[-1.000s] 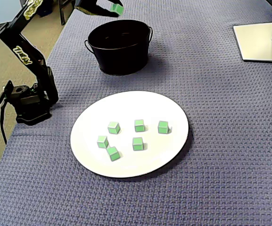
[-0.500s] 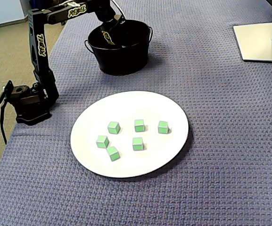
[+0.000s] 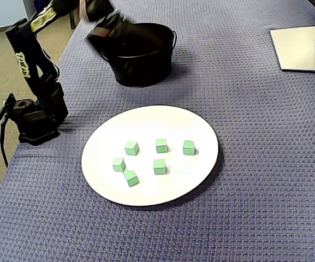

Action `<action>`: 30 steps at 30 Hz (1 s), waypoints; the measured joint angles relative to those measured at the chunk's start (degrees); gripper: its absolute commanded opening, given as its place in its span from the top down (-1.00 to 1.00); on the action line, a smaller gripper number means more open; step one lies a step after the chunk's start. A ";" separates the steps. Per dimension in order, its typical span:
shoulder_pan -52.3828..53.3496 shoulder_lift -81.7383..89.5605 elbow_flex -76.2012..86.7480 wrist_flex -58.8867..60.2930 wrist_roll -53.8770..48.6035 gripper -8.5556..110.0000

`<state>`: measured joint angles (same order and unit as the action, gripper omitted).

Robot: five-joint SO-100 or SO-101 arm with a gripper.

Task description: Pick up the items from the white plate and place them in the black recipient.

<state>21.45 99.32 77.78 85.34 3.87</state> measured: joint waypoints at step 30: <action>8.53 -22.32 23.47 -24.70 -17.23 0.39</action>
<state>29.97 76.99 101.25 60.64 -13.36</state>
